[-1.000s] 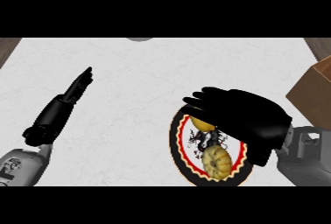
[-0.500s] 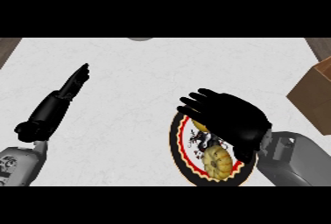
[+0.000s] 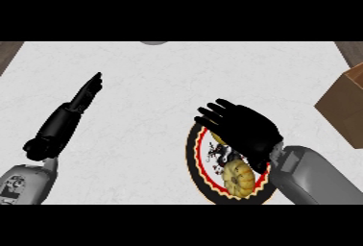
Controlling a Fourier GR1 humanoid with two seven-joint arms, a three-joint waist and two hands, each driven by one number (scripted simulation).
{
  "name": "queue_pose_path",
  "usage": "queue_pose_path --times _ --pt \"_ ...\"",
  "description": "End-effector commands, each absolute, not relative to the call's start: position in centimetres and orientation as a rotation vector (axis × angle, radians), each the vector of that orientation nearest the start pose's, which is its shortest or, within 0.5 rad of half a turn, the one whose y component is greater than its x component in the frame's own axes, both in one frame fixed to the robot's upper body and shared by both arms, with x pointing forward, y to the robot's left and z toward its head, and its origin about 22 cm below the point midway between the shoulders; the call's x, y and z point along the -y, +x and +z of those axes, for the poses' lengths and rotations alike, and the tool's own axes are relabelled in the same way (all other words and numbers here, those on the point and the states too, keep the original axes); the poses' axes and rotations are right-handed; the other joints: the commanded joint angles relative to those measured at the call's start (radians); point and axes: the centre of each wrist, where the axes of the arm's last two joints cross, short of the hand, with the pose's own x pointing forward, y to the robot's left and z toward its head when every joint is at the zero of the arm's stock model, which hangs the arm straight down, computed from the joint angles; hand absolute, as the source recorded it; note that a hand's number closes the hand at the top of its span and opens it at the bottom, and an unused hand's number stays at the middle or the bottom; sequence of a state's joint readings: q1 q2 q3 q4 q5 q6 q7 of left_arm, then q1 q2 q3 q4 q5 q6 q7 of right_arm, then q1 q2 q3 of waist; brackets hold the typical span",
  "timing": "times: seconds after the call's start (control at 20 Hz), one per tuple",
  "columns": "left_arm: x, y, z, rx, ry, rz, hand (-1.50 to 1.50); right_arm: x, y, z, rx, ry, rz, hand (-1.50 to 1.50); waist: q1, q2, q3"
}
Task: Pick the lemon from the plate and place it in the cardboard box
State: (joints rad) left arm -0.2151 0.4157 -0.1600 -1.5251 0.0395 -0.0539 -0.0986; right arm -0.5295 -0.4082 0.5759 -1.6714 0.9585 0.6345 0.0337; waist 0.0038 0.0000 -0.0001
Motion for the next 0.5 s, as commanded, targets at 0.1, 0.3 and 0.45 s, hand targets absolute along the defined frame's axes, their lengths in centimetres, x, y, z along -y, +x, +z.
queue_pose_path --times 0.1,0.3,0.45 --pt "-25.9 28.6 5.3 1.740 0.088 -0.542 0.00 13.3 30.5 12.6 1.324 -0.651 2.045 -1.50 0.001 0.001 0.000" --pt "-26.6 28.0 7.7 1.753 0.096 -0.541 0.00 12.9 29.3 11.0 1.313 -0.581 2.050 -1.50 0.001 -0.001 0.000" --pt "-27.7 28.3 6.1 1.730 0.082 -0.532 0.00 12.5 30.1 10.2 1.323 -0.579 2.052 -1.50 0.000 0.000 0.000"
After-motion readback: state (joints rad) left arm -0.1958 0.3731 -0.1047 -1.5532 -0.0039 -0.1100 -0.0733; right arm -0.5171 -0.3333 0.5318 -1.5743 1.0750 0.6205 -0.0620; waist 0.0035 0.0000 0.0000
